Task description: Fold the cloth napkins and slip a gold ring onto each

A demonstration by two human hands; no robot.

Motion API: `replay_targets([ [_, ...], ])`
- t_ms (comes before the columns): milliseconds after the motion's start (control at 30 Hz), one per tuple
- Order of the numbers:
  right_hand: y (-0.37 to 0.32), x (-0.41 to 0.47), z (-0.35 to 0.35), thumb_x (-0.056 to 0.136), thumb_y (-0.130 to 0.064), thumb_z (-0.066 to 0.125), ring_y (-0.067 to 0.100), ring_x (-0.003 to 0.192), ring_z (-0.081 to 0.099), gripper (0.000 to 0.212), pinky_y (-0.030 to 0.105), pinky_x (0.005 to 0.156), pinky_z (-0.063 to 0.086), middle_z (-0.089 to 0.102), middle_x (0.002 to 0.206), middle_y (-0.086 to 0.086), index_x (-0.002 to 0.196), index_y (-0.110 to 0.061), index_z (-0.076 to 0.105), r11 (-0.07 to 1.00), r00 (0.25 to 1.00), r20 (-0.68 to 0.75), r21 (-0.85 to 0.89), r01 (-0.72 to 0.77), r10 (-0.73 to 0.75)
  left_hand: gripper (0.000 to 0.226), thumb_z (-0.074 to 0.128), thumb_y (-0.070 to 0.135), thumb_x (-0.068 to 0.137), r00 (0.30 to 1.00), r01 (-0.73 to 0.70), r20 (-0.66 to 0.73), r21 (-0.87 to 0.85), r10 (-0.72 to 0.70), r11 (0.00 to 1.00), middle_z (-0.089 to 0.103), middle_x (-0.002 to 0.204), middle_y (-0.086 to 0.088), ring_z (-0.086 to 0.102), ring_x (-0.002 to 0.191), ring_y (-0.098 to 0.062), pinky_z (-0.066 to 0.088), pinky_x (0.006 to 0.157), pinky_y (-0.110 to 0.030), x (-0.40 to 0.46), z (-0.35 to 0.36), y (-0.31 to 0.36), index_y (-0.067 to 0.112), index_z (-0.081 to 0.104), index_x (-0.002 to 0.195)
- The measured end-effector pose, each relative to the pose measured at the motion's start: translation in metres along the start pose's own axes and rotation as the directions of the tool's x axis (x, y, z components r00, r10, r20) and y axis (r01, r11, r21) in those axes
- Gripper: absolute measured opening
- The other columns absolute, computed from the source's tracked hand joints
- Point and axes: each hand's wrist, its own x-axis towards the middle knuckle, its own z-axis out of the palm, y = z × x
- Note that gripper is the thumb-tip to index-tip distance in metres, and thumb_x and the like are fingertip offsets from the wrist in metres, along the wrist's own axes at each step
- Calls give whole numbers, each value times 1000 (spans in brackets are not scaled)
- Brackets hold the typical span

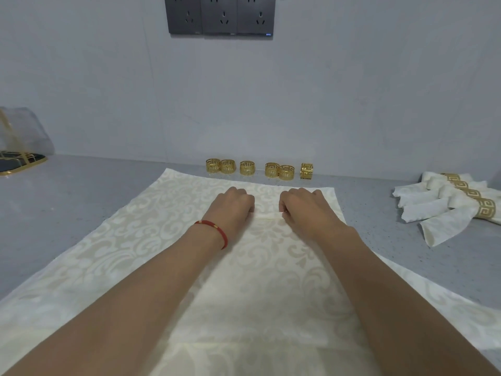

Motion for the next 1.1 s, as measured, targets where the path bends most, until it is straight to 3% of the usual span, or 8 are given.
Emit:
replay_targets([
  [200, -5, -18, -14, 85, 2, 55, 23, 95, 58, 31, 38, 86, 43, 57, 103, -3, 108, -20, 55, 970, 986, 50, -177, 168, -161, 24, 48, 1, 89, 980, -186, 112, 201, 166, 962, 58, 100, 2, 55, 96, -22, 37, 80, -32, -6, -17, 4, 18, 61, 100],
  [333, 6, -31, -4, 98, -8, 47, 18, 98, 61, 29, 38, 88, 49, 68, 106, -5, 114, -22, 68, 941, 994, -38, 326, -87, 105, 27, 50, 6, 89, 999, 36, 17, -154, -34, 987, 63, 79, 3, 61, 81, -21, 43, 66, -25, -20, -11, 2, 19, 68, 74],
  [400, 11, -34, 2, 102, -9, 51, 18, 106, 59, 28, 36, 93, 49, 67, 113, 0, 119, -15, 72, 872, 983, -49, 471, -134, 178, 23, 58, 8, 91, 977, 173, -53, -372, -207, 912, 68, 84, 4, 63, 85, -15, 47, 76, -22, -25, -5, 0, 21, 76, 92],
  [467, 13, -35, 9, 100, -7, 58, 24, 112, 56, 23, 37, 95, 45, 63, 115, 7, 115, -6, 75, 877, 986, -39, 465, -124, 160, 21, 64, 11, 90, 967, 212, -47, -408, -252, 888, 67, 89, 4, 60, 88, -12, 43, 79, -19, -25, -1, -2, 18, 76, 106],
  [700, 6, -39, -4, 97, -18, 63, 22, 93, 54, 5, 39, 81, 42, 64, 92, -5, 96, -22, 66, 993, 991, -123, 104, -47, 60, 12, 61, 17, 91, 988, 111, -102, -58, -116, 992, 56, 87, 10, 48, 91, -18, 27, 75, -33, -27, 4, -2, 26, 58, 84],
  [867, 1, -50, -13, 72, 10, 63, 24, 90, 52, 36, 40, 81, 42, 59, 90, -4, 93, -20, 61, 996, 997, -40, -68, 57, -60, 22, 58, 8, 80, 996, 30, -89, 232, -9, 972, 52, 75, 10, 44, 76, -17, 21, 71, -35, -37, -4, 5, 28, 51, 74],
  [1033, 1, -56, -16, 92, -11, 52, 18, 88, 61, 20, 37, 85, 49, 66, 94, -4, 93, -18, 71, 939, 990, -39, 323, -118, 138, 31, 48, 8, 86, 995, 102, 8, 42, -103, 994, 46, 64, 10, 44, 64, -15, 26, 70, -33, -41, -15, 8, 23, 49, 58],
  [1100, 6, -57, -12, 97, -11, 53, 23, 89, 63, 21, 40, 85, 53, 69, 95, 5, 101, -13, 74, 903, 981, -29, 396, -166, 193, 30, 50, 8, 90, 992, 121, -27, -128, -126, 984, 56, 74, 12, 55, 75, -15, 38, 71, -31, -43, -13, 3, 28, 62, 72],
])
